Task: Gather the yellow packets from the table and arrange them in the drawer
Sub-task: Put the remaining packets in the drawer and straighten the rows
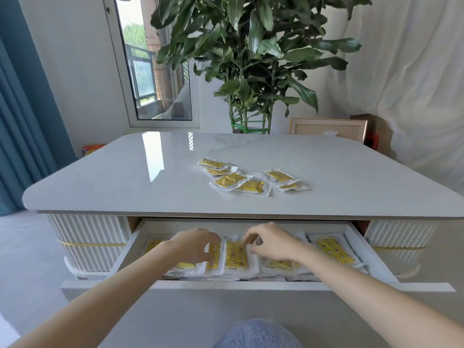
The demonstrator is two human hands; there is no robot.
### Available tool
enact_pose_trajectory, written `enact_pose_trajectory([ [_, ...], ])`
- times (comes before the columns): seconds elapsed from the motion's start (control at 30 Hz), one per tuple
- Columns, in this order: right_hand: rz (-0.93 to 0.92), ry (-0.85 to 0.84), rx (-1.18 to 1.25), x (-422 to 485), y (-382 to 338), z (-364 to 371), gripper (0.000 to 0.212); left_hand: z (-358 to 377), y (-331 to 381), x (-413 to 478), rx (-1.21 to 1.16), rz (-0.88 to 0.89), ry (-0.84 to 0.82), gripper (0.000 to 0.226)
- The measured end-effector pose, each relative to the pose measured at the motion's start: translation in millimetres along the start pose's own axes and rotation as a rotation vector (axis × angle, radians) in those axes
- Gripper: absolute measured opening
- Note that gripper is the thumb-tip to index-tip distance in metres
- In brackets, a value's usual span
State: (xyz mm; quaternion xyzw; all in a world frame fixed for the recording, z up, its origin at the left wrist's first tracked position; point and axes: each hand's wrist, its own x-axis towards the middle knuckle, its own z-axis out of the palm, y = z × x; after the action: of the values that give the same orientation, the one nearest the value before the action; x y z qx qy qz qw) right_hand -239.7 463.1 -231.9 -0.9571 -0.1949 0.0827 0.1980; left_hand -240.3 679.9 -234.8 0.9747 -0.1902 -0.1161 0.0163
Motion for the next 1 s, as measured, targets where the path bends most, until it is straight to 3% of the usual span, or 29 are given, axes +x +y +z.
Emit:
enact_pose_trajectory([
  [0.27,0.095,0.366,0.162,-21.3,10.9,-54.7,0.018,-66.2,34.3,-10.1,-0.289,0.065,0.291,0.032],
  [0.47,0.225,0.490,0.202,1.4,26.1,-80.1,0.024,-103.2,42.5,28.9,-0.450,-0.059,0.520,0.039],
  [0.73,0.432,0.433,0.134,57.7,44.3,-95.1,0.036,-96.6,15.7,100.6,-0.405,-0.221,0.370,0.053],
  [1.0,0.658,0.274,0.118,116.0,74.7,-100.7,0.050,-86.1,-3.1,154.5,-0.268,-0.233,0.229,0.066],
])
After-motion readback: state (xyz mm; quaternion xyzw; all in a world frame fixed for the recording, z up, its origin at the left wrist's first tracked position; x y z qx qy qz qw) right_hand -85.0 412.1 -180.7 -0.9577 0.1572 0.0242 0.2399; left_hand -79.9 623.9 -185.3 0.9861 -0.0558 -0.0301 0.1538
